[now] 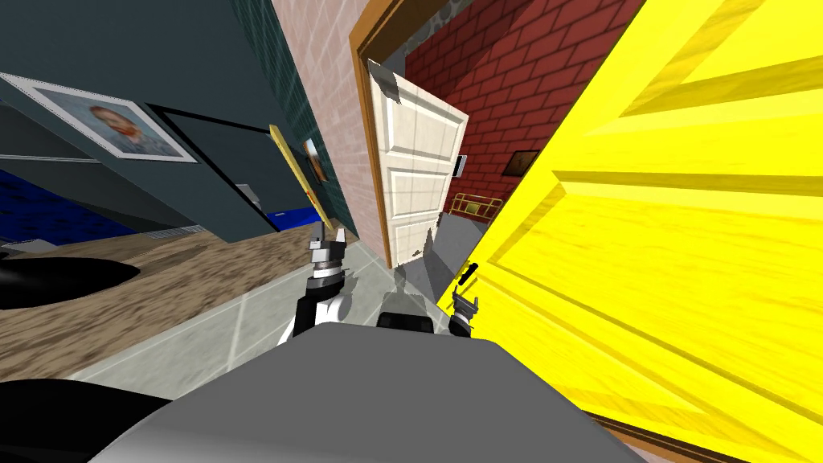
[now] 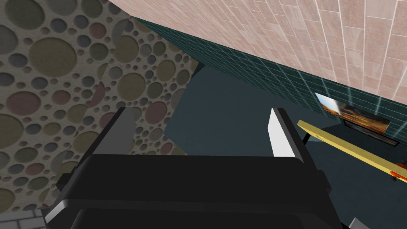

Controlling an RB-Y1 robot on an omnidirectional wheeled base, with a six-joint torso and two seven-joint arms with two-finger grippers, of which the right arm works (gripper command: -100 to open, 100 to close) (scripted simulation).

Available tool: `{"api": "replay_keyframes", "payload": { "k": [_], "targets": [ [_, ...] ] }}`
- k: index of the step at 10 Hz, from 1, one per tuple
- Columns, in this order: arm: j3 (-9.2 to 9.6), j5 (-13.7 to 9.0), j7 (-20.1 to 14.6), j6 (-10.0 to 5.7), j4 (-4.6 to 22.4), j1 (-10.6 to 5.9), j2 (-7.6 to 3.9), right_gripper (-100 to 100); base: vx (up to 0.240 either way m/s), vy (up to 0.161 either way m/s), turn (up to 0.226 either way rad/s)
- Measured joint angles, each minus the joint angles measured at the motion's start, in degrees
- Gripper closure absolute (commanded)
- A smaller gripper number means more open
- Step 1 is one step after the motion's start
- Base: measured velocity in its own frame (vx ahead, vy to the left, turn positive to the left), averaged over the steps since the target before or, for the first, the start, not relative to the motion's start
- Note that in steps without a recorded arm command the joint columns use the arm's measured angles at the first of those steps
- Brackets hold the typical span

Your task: Push the door open

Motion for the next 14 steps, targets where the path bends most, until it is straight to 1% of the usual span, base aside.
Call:
{"api": "replay_keyframes", "payload": {
  "k": [2,4,5,7,8,13,14],
  "targets": [
    [-0.32,-0.2,-0.3,-0.01,0.5,-0.39,-0.55,-100,0.181,-0.117,0.015],
    [-0.62,-0.3,-0.5,0.02,0.9,-0.6,-0.49,-100,0.163,-0.114,0.022],
    [-0.76,-0.4,-0.7,0.01,1.1,-0.73,-0.26,-100,0.147,-0.105,0.022],
    [-1.1,-0.5,-1.1,-0.05,1.8,-1.17,0.76,-100,0.122,-0.066,0.013],
    [-1.12,-0.5,-1.1,-0.07,1.8,-1.22,0.81,100,-0.012,0.005,-0.005],
    [-1.03,-0.6,-1.1,0.21,1.9,-1.13,0.82,100,-0.013,0.008,0.001],
    [-1.02,-0.6,-1.1,0.22,1.9,-1.12,0.83,100,0.116,-0.008,-0.033]
  ]
}}
